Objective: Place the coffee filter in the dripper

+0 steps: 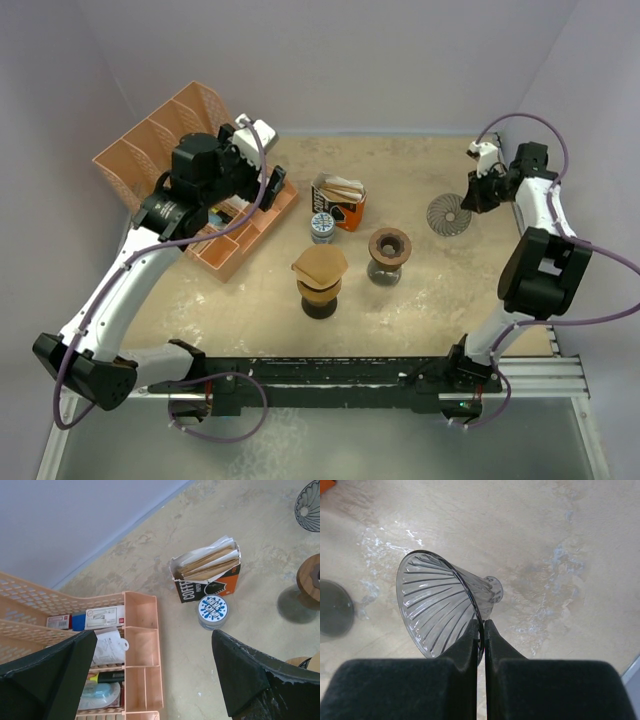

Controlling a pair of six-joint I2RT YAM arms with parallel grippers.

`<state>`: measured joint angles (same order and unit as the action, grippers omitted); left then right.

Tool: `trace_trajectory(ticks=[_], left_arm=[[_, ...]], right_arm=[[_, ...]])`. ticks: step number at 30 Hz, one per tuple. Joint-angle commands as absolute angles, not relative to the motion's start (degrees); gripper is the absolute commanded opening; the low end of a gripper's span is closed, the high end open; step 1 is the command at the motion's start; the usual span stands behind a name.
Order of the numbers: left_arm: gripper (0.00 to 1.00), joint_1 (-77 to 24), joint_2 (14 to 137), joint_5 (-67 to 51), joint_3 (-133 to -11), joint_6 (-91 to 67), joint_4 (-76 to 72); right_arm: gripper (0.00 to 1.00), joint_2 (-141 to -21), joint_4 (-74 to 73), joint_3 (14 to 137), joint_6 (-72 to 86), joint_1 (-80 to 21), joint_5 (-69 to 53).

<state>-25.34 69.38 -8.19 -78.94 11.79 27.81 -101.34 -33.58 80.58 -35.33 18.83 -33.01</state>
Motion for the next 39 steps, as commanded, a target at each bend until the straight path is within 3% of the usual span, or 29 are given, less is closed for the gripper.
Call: trace_trajectory(ticks=[1,9,20,24,32,39], left_arm=[[0.98,-26.69,70.82,-11.32,-83.28,12.65,26.39],[0.97,-33.43,75.05,-10.82,-88.10,15.77,27.97],[0.90,-38.24,81.53,-16.88,-95.47,19.78,30.37],[0.87,-43.68,85.57,-19.60,-101.54,30.28,39.39],[0.81,-55.12,96.39,-13.34,-115.33,50.99,56.02],[0.76,-61.09,103.88,-3.98,-119.42,62.63,60.39]], right_arm=[[0.00,-94.66,-38.67,86.36,-36.26,18.99,-37.64],[0.00,-88.41,-46.50,92.91,-34.97,18.83,-43.60],[0.00,-77.61,-47.37,87.32,-33.11,8.99,-46.84],[0.00,-76.20,-47.55,87.43,-31.28,7.27,-48.85],[0.00,-76.37,-47.59,87.31,-30.47,3.89,-49.65],[0.00,-77.91,-47.55,87.80,-29.89,0.03,-49.17]])
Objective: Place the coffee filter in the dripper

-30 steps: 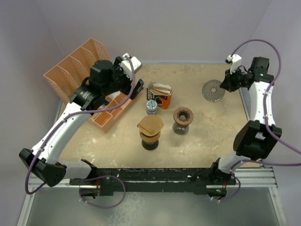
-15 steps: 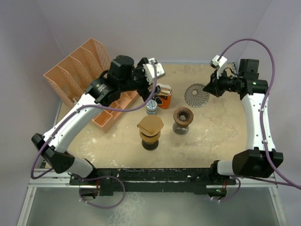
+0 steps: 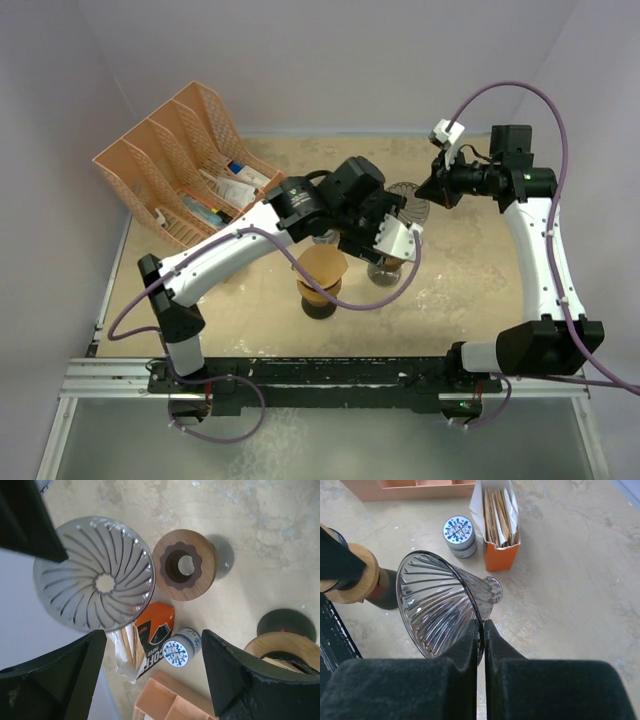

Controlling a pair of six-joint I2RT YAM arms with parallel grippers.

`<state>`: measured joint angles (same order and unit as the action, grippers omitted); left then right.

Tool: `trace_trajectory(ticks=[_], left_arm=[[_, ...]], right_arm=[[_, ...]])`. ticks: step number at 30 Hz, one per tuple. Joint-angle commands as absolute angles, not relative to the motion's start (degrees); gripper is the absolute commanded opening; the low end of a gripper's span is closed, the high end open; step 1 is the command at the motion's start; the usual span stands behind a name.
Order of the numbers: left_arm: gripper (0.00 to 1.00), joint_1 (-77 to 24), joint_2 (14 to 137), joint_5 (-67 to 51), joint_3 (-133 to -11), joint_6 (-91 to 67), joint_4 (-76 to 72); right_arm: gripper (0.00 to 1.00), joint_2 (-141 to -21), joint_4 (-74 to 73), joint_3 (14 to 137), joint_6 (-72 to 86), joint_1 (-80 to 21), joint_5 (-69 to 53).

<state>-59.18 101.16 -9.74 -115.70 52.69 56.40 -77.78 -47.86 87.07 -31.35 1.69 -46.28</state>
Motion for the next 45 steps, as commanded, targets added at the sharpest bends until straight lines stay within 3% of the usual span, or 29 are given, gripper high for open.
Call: trace_trajectory(ticks=[1,6,19,24,34,45], left_arm=[[0.75,-61.58,104.75,-2.95,-120.12,63.52,60.50],[0.71,-63.07,108.45,0.71,-122.48,67.88,62.21],[0.49,-64.05,113.66,9.76,-122.52,72.98,59.77],[0.37,-64.47,114.88,12.44,-122.36,73.91,58.67],[0.02,-64.69,113.34,10.62,-121.73,70.78,56.97],[0.00,-64.62,109.87,2.55,-119.74,60.84,52.13]], right_arm=[[0.00,-78.02,-47.55,87.85,-29.90,-0.33,-49.14],[0.00,-78.37,-47.62,88.15,-29.70,-1.54,-48.49],[0.00,-78.46,-47.55,88.27,-29.52,-3.21,-47.42],[0.00,-78.90,-47.59,88.22,-29.50,-3.42,-47.25],[0.01,-79.35,-47.46,87.18,-30.61,-3.52,-44.56],[0.10,-79.36,-47.46,84.16,-33.15,-3.52,-39.49]])
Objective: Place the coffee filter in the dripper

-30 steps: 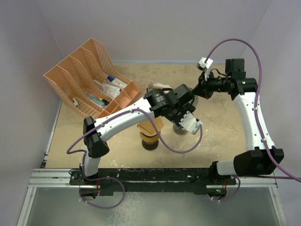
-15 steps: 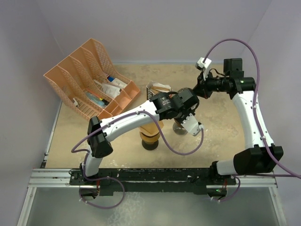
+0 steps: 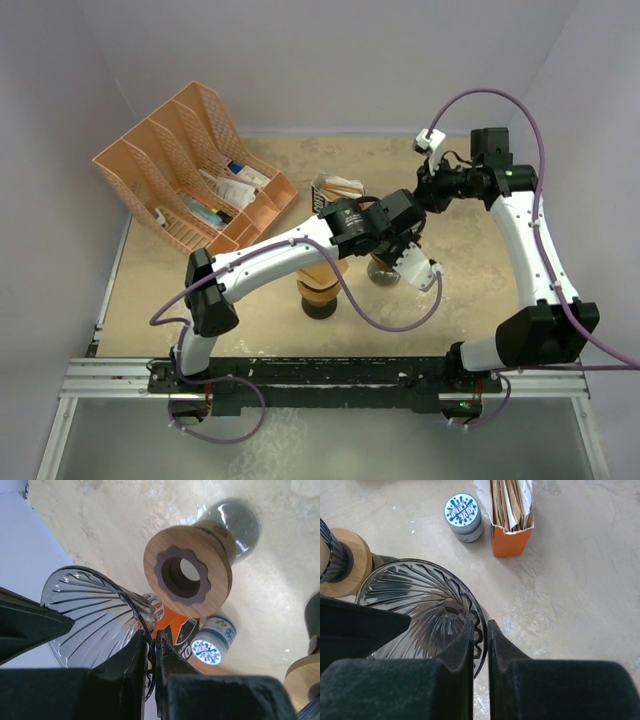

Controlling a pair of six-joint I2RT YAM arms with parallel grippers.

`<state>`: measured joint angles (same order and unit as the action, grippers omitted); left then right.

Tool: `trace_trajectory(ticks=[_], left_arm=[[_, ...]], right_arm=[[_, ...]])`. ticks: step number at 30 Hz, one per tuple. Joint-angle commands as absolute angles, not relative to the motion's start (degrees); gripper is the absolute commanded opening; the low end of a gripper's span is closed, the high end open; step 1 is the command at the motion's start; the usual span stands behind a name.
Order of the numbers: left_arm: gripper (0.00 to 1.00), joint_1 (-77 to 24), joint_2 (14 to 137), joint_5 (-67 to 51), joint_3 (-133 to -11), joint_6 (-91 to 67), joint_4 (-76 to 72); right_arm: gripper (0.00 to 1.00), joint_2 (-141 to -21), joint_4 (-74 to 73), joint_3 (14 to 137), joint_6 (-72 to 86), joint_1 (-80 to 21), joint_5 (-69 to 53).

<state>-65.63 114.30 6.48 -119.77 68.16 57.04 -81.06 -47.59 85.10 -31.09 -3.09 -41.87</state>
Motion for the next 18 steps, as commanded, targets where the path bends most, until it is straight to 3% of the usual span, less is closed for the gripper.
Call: trace_trajectory(ticks=[1,18], left_arm=[[0.00,-64.66,109.46,1.34,-119.23,59.09,51.57],[0.00,-64.60,106.02,-1.50,-108.18,49.51,42.67]], right_arm=[[0.10,-79.36,-47.46,83.82,-33.33,-3.52,-39.08],[0.08,-80.69,-47.54,80.27,-33.98,-3.52,-36.81]])
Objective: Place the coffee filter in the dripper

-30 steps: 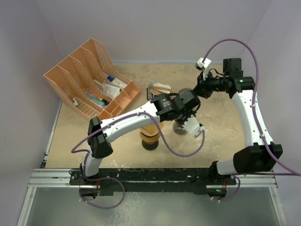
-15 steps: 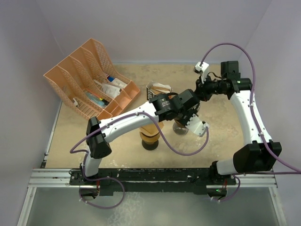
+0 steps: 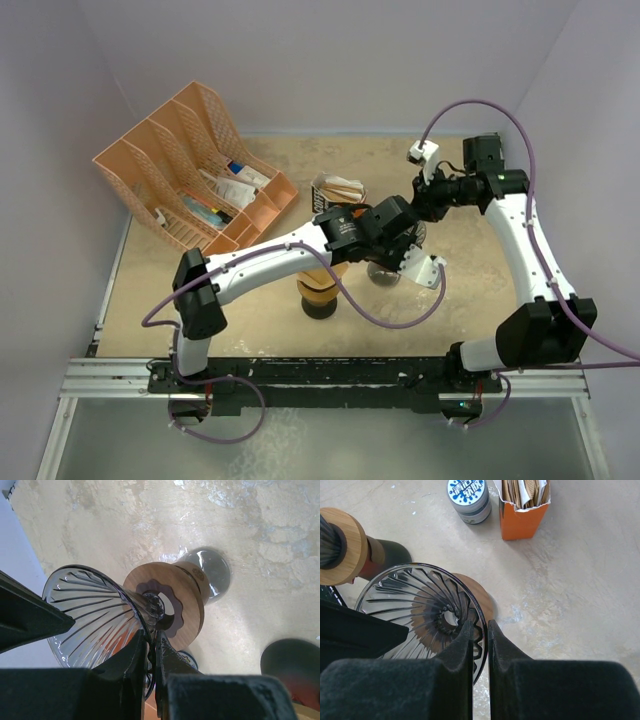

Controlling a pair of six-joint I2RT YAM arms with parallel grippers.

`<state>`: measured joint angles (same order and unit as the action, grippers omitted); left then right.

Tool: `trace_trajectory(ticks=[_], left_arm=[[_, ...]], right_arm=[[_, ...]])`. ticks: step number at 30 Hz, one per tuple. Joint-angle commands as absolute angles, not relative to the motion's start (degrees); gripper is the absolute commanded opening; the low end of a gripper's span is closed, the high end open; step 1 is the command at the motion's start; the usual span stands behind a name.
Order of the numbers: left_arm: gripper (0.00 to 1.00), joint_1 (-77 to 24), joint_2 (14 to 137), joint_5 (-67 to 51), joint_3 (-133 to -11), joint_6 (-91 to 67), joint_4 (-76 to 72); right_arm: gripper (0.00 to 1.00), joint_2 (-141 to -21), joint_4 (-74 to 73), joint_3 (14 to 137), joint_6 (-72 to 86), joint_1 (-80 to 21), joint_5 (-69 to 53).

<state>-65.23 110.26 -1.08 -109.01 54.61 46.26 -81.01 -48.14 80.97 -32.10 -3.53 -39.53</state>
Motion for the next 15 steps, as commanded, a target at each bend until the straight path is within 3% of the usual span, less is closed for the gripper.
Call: trace_trajectory(ticks=[1,15], left_arm=[[0.00,-64.60,105.92,-1.51,-107.71,49.31,42.51],[0.01,-64.14,104.15,-1.43,-100.12,47.54,39.57]], right_arm=[[0.09,-80.78,-47.54,80.18,-34.01,-3.52,-36.77],[0.11,-82.37,-47.09,79.39,-34.66,-4.35,-35.24]])
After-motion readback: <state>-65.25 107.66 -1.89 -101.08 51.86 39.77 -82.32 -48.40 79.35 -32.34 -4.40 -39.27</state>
